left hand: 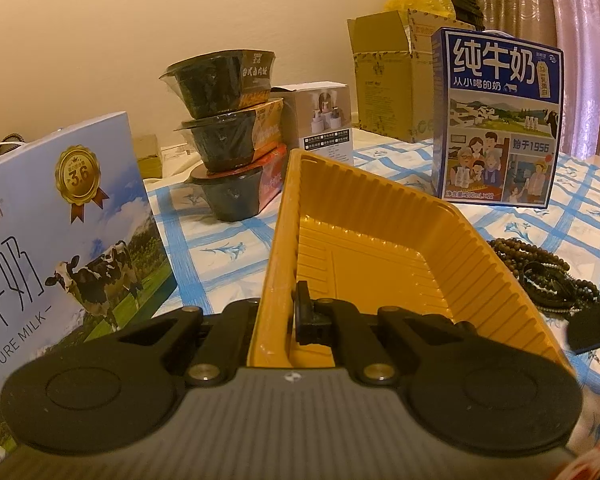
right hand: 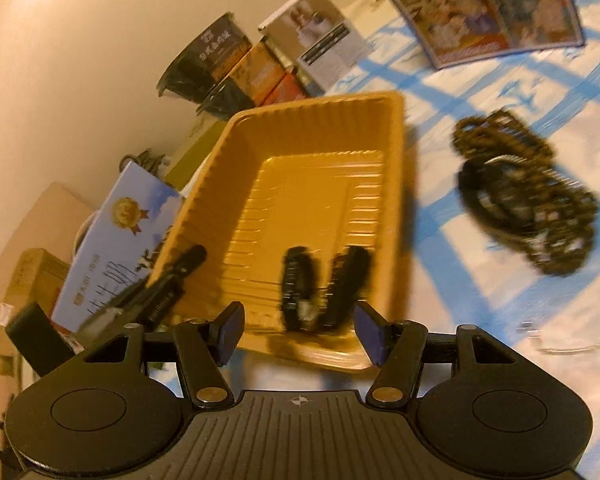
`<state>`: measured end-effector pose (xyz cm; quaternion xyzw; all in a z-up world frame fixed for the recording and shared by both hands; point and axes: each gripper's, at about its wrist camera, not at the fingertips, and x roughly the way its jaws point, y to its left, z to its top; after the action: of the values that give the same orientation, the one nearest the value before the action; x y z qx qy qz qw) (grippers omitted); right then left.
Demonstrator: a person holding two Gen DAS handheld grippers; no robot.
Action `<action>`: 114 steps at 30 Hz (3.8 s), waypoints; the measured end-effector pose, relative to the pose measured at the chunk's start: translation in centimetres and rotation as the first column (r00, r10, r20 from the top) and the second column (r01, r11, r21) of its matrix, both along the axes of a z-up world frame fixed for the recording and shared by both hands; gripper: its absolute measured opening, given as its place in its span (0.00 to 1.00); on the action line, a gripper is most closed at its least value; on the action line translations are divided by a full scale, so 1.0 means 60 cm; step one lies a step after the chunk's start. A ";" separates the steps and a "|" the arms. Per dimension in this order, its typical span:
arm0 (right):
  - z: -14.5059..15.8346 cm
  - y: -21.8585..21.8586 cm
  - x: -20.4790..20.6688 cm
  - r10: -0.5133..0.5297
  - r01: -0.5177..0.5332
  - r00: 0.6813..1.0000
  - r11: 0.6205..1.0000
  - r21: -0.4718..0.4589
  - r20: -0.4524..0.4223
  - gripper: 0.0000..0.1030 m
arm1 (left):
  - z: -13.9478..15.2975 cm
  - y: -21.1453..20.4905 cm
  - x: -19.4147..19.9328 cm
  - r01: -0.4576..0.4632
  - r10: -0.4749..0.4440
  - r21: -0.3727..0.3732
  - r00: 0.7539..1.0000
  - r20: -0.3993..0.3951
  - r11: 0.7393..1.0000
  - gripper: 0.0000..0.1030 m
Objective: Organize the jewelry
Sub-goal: 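Open the right tool and move it back toward the jewelry pile, then close the right tool on the thin white pearl necklace and lift, then carry the pearl necklace over the tray and open the right tool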
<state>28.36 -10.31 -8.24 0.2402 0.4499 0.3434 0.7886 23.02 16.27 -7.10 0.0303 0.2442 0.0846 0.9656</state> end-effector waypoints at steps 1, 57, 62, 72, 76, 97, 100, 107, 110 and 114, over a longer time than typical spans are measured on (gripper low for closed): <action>0.000 -0.007 -0.002 -0.008 0.009 1.000 1.000 -0.016 0.012 0.59 | 0.000 0.000 0.000 0.000 0.000 0.001 1.000 0.000 1.000 0.03; 0.050 -0.087 0.063 0.082 0.113 0.874 0.924 -0.366 0.479 0.02 | 0.003 -0.002 0.003 -0.002 0.002 0.010 1.000 -0.003 1.000 0.03; 0.088 -0.058 0.071 0.091 0.064 0.860 0.957 -0.284 0.502 0.02 | 0.004 -0.004 0.002 -0.001 0.001 0.011 1.000 -0.002 1.000 0.03; 0.118 -0.050 0.043 0.115 -0.014 0.857 0.980 -0.199 0.503 0.02 | 0.003 -0.004 0.002 -0.003 0.003 0.007 1.000 -0.001 1.000 0.03; 0.122 -0.065 0.021 0.104 -0.019 0.870 0.984 -0.177 0.482 0.02 | 0.003 -0.004 0.002 -0.003 0.003 0.008 1.000 -0.001 1.000 0.03; 0.247 -0.120 -0.001 0.083 0.017 0.846 0.983 -0.183 0.526 0.02 | 0.004 -0.005 0.002 -0.008 0.008 -0.001 1.000 -0.001 1.000 0.03; 0.265 -0.103 0.005 0.096 -0.010 0.842 0.987 -0.163 0.531 0.02 | 0.003 -0.003 0.003 -0.009 0.009 -0.003 1.000 -0.002 1.000 0.03; 0.291 -0.043 0.028 0.082 -0.042 0.834 0.995 -0.087 0.545 0.02 | 0.002 -0.002 0.004 -0.008 0.008 -0.004 1.000 -0.001 1.000 0.03; 0.279 -0.010 0.045 0.076 -0.032 0.836 0.995 -0.091 0.544 0.02 | 0.002 -0.001 0.004 -0.010 0.010 -0.007 1.000 -0.002 1.000 0.03; 0.229 0.037 0.066 0.099 -0.056 0.870 0.993 -0.102 0.483 0.02 | 0.003 -0.002 0.004 -0.007 0.007 -0.005 1.000 -0.003 1.000 0.03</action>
<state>32.31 -8.12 5.48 0.0940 0.2604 0.4047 0.8715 23.24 16.15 -6.92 0.0270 0.2457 0.0875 0.9650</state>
